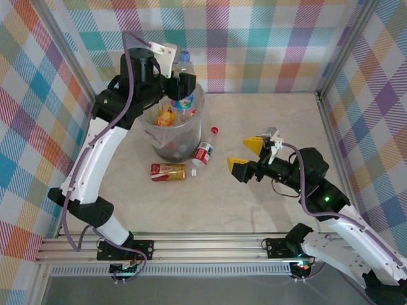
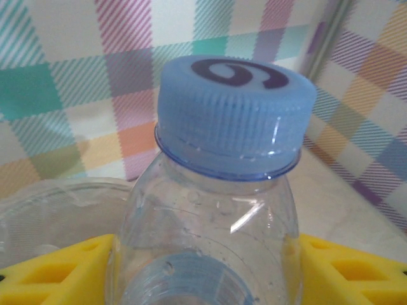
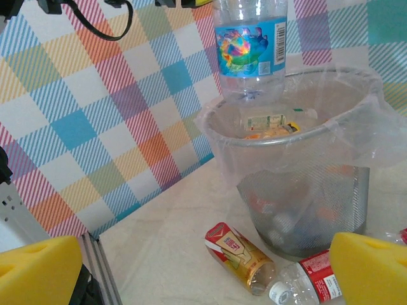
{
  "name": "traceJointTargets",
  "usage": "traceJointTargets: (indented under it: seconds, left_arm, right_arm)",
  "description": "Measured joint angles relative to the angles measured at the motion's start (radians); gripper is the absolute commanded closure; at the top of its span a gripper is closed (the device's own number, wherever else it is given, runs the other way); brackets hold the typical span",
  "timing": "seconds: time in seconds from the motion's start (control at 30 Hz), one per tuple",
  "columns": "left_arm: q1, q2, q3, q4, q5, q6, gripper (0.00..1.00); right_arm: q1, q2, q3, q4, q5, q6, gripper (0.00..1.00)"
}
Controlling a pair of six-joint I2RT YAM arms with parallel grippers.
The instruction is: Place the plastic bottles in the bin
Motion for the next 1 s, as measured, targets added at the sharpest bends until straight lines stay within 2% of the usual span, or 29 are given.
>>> traceJointTargets:
  seconds: [0.27,0.53,0.73,1.0]
  left_arm:
    - [0.062,0.132,0.034,0.033,-0.08,0.075,0.36]
    - [0.065,0.256,0.059,0.091,-0.145,0.192,0.35]
    - [0.065,0.308,0.07,0.096,-0.158,0.303,0.28]
    - [0.065,0.338,0.071,0.089,-0.154,0.476,0.27]
  right_arm:
    - [0.0,-0.003,0.0,-0.02,0.015,-0.002,0.0]
    - [0.0,-0.017,0.0,-0.028,0.019,-0.001,0.0]
    - [0.0,-0.021,0.0,-0.034,0.024,-0.001,0.0]
    - [0.0,-0.014,-0.005,-0.034,0.026,0.001,0.0]
